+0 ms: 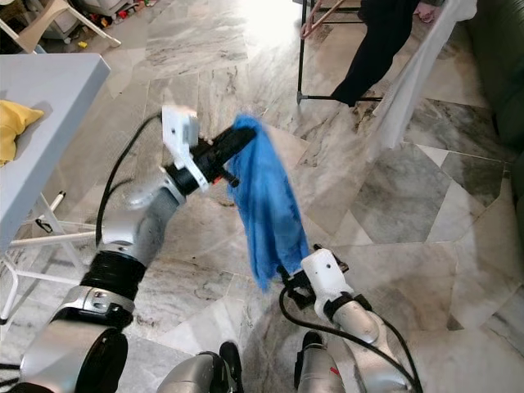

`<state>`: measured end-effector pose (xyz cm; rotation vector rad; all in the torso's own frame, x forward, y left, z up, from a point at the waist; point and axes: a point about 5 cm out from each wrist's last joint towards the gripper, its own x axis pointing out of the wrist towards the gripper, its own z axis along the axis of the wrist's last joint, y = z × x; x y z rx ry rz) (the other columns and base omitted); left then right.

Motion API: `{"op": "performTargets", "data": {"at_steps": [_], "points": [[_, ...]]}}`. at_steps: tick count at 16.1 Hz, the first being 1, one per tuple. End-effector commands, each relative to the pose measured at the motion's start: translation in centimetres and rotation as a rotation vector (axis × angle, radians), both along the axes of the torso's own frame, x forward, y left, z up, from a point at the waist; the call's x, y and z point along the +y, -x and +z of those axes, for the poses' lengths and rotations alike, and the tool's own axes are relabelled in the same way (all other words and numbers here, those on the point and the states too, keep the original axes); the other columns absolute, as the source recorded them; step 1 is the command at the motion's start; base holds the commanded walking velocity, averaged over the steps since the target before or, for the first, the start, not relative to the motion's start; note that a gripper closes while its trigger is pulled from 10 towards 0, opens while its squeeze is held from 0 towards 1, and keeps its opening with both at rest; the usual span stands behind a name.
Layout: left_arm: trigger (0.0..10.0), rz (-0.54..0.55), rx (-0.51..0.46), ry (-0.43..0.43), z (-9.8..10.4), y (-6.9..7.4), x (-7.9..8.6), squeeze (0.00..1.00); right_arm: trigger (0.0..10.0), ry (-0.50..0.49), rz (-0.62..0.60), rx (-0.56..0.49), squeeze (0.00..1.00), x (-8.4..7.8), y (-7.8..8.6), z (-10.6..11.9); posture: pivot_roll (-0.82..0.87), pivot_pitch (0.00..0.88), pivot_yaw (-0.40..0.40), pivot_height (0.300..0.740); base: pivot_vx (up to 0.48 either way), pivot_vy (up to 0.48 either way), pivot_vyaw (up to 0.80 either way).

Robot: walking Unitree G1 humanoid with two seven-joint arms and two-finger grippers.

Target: Hang hanger

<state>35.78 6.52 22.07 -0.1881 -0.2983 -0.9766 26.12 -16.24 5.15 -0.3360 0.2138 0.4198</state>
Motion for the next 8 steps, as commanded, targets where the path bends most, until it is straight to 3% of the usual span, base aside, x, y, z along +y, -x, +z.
{"op": "performTargets", "data": {"at_steps": [1, 5, 8], "points": [[10.0, -0.038, 0.010, -0.007, -0.4, 0.4, 0.5, 0.00, 10.0, 0.007, -0.001, 0.016, 0.00, -0.1, 0.4, -0.6, -0.12, 0.264, 0.159, 0.740, 0.000, 0.000, 0.00], [10.0, -0.152, 0.002, -0.043, 0.0, 1.4, 0.7, 0.00, 10.0, 0.047, -0.023, -0.013, 0.00, -1.9, -0.2, 0.0, -0.12, 0.266, 0.161, 0.740, 0.000, 0.000, 0.00], [10.0, -0.153, -0.043, -0.104, -0.1, 1.3, 0.8, 0.00, 10.0, -0.013, 0.013, -0.041, 0.00, -1.9, -0.4, 1.3, -0.12, 0.265, 0.162, 0.740, 0.000, 0.000, 0.00]]}}
